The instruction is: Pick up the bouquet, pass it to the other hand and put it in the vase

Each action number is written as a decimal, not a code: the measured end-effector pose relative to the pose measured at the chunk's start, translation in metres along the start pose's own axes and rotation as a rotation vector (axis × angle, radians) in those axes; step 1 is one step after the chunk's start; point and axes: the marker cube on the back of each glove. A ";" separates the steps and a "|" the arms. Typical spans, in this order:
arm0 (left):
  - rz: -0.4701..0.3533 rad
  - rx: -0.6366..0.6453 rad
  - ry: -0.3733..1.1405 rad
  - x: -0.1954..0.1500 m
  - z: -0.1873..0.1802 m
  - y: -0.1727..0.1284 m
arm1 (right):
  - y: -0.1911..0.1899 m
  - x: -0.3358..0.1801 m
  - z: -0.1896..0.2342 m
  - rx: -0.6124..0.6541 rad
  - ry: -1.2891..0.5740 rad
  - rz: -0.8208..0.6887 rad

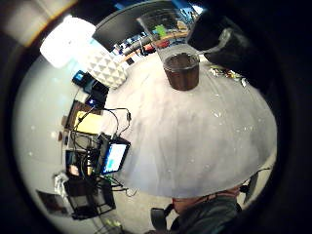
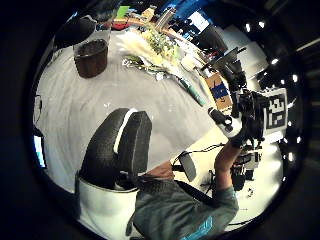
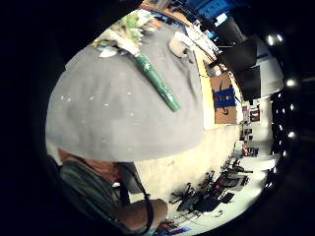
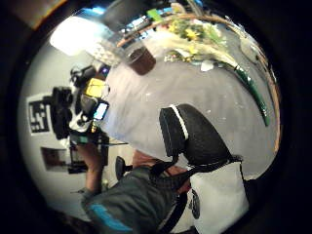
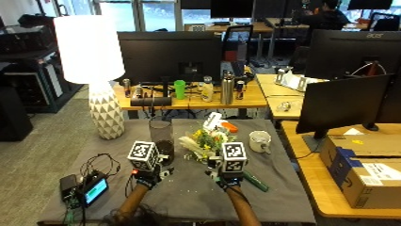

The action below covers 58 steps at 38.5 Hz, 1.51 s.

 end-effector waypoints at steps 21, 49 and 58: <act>-0.013 -0.006 0.014 0.000 0.015 0.004 | -0.044 0.192 0.079 -0.016 -0.112 0.388; -0.034 -0.064 0.039 -0.003 0.053 0.002 | -0.068 0.175 0.165 -0.078 0.010 0.386; -0.036 -0.042 0.048 -0.003 0.041 -0.005 | -0.076 0.170 0.164 0.065 -0.150 0.439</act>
